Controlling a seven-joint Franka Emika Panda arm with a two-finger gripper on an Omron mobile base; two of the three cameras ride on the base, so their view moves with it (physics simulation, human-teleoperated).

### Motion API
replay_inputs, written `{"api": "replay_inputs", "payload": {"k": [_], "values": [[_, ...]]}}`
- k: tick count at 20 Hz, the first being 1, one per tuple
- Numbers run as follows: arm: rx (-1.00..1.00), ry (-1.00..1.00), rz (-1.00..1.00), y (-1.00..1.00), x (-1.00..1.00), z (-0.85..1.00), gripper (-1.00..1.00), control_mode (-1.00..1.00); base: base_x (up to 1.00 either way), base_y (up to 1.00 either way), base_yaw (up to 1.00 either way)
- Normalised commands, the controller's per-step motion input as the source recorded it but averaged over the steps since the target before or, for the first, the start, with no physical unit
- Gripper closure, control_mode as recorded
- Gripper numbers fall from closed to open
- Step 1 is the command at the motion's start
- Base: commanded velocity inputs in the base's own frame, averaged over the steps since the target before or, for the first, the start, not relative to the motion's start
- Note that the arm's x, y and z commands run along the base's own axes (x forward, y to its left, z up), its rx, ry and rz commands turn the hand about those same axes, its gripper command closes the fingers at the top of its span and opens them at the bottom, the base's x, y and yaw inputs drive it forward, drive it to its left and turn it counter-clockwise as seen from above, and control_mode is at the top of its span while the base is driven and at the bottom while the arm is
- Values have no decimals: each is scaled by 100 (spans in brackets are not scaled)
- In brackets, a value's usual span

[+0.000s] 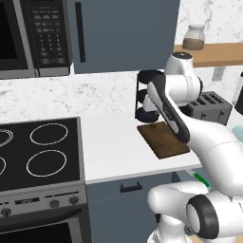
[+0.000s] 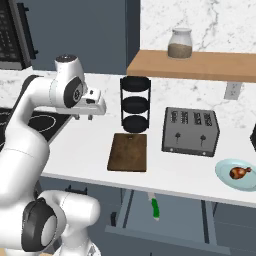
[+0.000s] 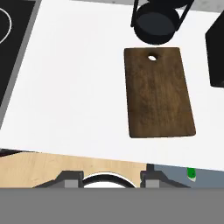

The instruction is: Pick up the knife from the drawer and place it on the cutting board. Then place the meat from the plate to the cutting board.

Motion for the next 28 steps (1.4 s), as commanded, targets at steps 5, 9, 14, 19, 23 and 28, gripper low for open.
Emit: {"api": "replay_inputs", "payload": {"k": [5, 9, 14, 19, 23, 28], "values": [[-3, 0, -1, 1, -4, -17, -100, -100, 0, 0, 0], [-2, 8, -18, 0, -16, -53, -100, -100, 0, 0, 0], [0, 12, -25, 0, -7, -47, -100, -100, 0, 0, 0], [0, 9, -21, 0, 0, -23, -100, -100, 0, 0, 0], [-1, 7, -13, 0, 0, -11, -100, -100, 0, 0, 0], [0, 3, -11, 0, -15, -4, -100, 100, -17, 0, -8]]}}
